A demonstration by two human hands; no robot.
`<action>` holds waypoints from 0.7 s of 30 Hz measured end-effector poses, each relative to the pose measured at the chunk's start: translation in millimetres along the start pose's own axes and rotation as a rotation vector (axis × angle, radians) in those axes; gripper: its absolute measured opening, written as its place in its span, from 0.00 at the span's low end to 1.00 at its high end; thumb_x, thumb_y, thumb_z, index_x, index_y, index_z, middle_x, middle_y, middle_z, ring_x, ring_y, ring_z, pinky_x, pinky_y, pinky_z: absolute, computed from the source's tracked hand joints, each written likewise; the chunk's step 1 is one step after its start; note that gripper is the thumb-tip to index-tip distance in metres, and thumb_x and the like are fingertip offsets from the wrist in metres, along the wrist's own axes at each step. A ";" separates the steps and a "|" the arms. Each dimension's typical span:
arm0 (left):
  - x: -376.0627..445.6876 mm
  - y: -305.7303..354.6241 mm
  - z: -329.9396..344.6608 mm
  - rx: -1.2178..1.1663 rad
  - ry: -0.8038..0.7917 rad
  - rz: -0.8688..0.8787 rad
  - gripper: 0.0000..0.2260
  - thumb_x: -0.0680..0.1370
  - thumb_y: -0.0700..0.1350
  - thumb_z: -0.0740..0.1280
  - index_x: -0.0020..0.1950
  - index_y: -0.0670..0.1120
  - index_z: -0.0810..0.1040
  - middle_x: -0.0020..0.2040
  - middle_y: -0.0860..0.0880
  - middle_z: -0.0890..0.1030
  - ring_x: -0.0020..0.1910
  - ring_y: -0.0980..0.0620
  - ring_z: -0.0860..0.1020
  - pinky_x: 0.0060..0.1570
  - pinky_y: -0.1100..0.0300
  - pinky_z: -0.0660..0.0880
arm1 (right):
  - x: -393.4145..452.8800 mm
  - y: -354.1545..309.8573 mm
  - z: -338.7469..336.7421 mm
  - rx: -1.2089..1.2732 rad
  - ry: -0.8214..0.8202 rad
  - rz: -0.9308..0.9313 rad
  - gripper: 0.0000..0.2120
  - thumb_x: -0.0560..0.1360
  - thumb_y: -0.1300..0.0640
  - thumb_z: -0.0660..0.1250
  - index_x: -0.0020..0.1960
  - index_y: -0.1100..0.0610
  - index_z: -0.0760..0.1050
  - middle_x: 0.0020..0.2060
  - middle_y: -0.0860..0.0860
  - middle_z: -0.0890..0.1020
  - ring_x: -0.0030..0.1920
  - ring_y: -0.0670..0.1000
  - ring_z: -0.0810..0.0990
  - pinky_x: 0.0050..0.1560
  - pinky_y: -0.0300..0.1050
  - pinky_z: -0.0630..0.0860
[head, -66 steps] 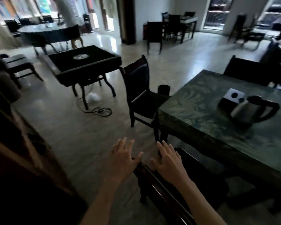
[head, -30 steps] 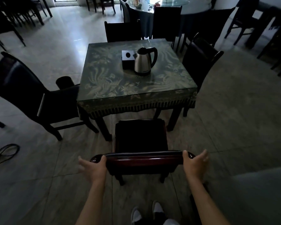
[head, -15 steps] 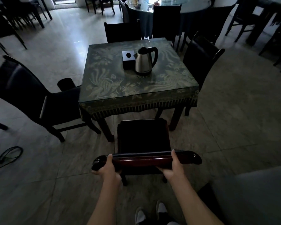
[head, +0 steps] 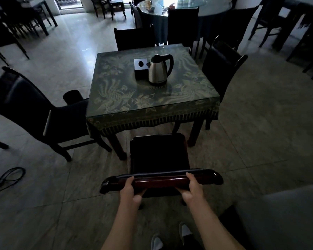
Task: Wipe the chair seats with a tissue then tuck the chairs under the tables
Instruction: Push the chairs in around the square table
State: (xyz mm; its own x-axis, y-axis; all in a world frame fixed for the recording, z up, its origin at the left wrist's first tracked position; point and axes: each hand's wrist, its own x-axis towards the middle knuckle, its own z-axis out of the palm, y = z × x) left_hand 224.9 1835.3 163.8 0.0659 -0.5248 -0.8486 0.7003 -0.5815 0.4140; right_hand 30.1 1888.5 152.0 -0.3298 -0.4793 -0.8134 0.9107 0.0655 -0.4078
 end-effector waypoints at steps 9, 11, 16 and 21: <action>3.3 -7.1 2.7 0.005 0.028 0.063 0.21 0.79 0.38 0.65 0.72 0.41 0.68 0.60 0.38 0.76 0.61 0.37 0.75 0.55 0.39 0.73 | 4.1 -4.6 -3.6 0.015 0.049 0.002 0.28 0.72 0.69 0.69 0.70 0.58 0.67 0.56 0.62 0.78 0.49 0.63 0.79 0.43 0.65 0.78; 3.7 -8.0 2.3 0.006 0.035 0.071 0.21 0.79 0.38 0.65 0.71 0.41 0.68 0.60 0.38 0.76 0.64 0.36 0.74 0.54 0.38 0.73 | 6.8 -5.8 -4.9 0.011 0.051 0.017 0.28 0.72 0.69 0.69 0.70 0.58 0.66 0.59 0.63 0.77 0.49 0.64 0.79 0.43 0.65 0.78; 3.3 -17.5 5.2 0.007 0.036 0.082 0.20 0.78 0.39 0.66 0.71 0.40 0.69 0.63 0.37 0.76 0.59 0.37 0.75 0.54 0.39 0.73 | 13.7 -16.1 -6.0 0.003 0.045 0.013 0.26 0.72 0.70 0.68 0.68 0.60 0.68 0.57 0.65 0.78 0.48 0.64 0.79 0.41 0.65 0.78; 2.2 -33.5 12.2 -0.027 0.042 0.092 0.21 0.78 0.39 0.66 0.71 0.40 0.69 0.65 0.37 0.75 0.63 0.37 0.75 0.55 0.39 0.74 | 22.0 -33.1 -11.6 -0.021 0.007 0.012 0.24 0.72 0.70 0.68 0.66 0.61 0.69 0.56 0.65 0.79 0.50 0.64 0.80 0.45 0.67 0.78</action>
State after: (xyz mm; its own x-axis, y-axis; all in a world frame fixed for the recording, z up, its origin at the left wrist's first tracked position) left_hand 193.0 1846.0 152.1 0.1597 -0.5483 -0.8209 0.7090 -0.5149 0.4818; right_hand -10.2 1885.8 142.9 -0.3203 -0.4724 -0.8211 0.9093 0.0897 -0.4064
